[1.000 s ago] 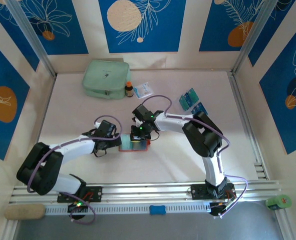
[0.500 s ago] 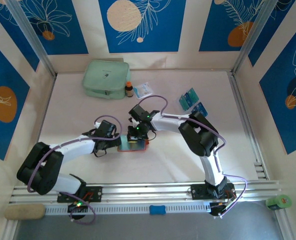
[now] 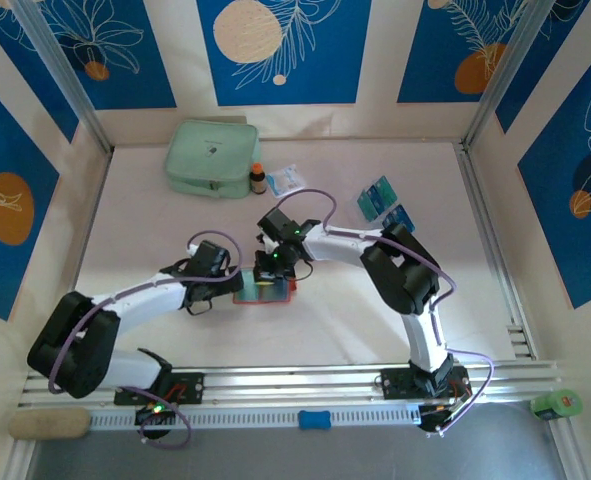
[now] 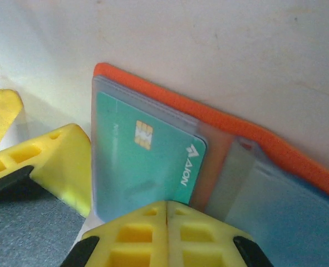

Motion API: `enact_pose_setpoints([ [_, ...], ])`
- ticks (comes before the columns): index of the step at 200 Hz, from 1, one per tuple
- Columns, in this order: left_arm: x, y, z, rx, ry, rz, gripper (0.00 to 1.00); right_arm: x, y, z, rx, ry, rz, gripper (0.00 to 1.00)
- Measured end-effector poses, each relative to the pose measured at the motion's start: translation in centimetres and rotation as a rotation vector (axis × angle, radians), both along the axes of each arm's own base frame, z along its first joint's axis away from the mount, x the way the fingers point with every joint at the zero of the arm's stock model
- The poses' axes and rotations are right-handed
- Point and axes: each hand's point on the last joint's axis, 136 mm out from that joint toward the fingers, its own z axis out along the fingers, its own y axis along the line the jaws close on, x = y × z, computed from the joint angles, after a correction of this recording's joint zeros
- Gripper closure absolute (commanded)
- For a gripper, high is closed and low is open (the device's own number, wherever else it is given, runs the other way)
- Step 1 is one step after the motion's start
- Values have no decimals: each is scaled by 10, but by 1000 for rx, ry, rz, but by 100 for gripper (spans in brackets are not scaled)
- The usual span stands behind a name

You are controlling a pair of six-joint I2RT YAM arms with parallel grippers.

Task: Put the credit cards into the card holder

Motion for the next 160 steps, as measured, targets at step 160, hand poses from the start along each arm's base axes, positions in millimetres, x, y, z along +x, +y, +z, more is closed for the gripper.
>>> enact_pose_setpoints([
  [160, -12, 20, -8, 68, 40, 57, 0, -18, -5, -12, -106, -27, 20, 100],
])
